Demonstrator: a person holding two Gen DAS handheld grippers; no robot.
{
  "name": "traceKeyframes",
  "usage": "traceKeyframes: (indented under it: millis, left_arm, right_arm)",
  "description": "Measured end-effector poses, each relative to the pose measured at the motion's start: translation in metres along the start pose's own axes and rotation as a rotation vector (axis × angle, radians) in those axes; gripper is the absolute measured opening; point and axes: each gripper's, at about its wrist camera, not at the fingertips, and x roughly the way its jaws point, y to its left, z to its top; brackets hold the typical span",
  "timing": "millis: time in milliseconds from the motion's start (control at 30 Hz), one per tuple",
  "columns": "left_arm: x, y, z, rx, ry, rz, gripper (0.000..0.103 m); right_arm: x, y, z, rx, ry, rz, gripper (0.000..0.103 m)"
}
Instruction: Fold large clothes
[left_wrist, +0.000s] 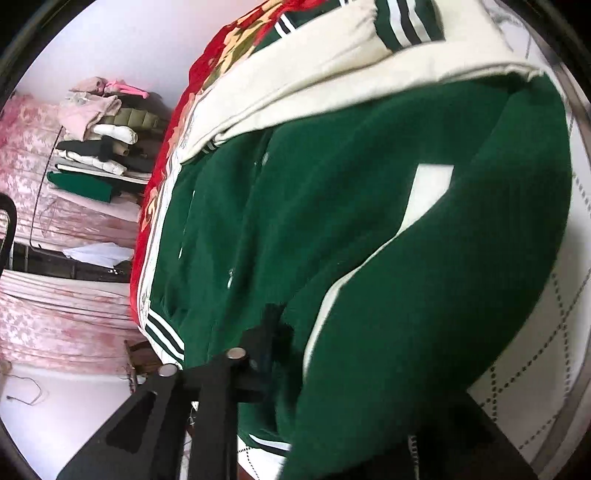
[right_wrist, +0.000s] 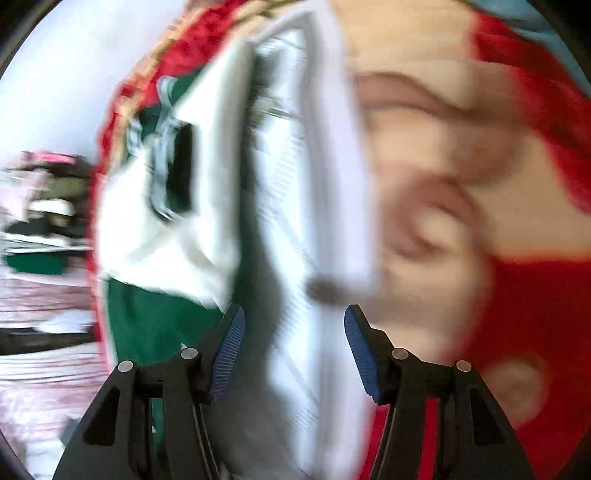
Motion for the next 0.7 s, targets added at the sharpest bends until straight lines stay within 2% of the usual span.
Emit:
traceKeyframes:
  millis: [67, 200, 233, 267, 300, 367, 467, 567, 700]
  left_arm:
    - [-0.002, 0.002, 0.001, 0.007, 0.001, -0.013, 0.018]
    - [-0.002, 0.005, 0.003, 0.029, 0.005, -0.032, 0.018]
    - [-0.002, 0.006, 0.004, 0.036, 0.011, -0.039, 0.018]
    - [-0.001, 0.007, 0.005, 0.037, 0.014, -0.044, 0.018]
    - [-0.002, 0.009, 0.006, 0.039, 0.015, -0.059, 0.018]
    - [-0.003, 0.014, 0.008, 0.036, 0.028, -0.084, 0.017]
    - [-0.006, 0.029, 0.012, 0.017, 0.036, -0.132, 0.017]
    - [-0.009, 0.054, 0.015, -0.024, 0.037, -0.197, 0.016]
    - [-0.01, 0.096, 0.023, -0.073, 0.036, -0.313, 0.015]
  right_arm:
    - [0.02, 0.005, 0.015, 0.02, -0.019, 0.119, 0.071]
    - [0.066, 0.014, 0.035, 0.071, -0.013, 0.252, 0.07]
    - [0.073, 0.016, 0.039, 0.085, -0.009, 0.273, 0.066]
    - [0.08, 0.021, 0.041, 0.1, -0.017, 0.273, 0.035]
    - [0.084, 0.025, 0.042, 0.103, -0.02, 0.246, 0.02]
    - [0.084, 0.04, 0.041, 0.082, -0.051, 0.224, 0.011]
    - [0.069, 0.07, 0.036, 0.027, -0.076, 0.191, 0.008]
    - [0.048, 0.101, 0.038, -0.002, -0.094, 0.195, 0.008]
    - [0.015, 0.145, 0.044, -0.053, -0.114, 0.182, 0.008]
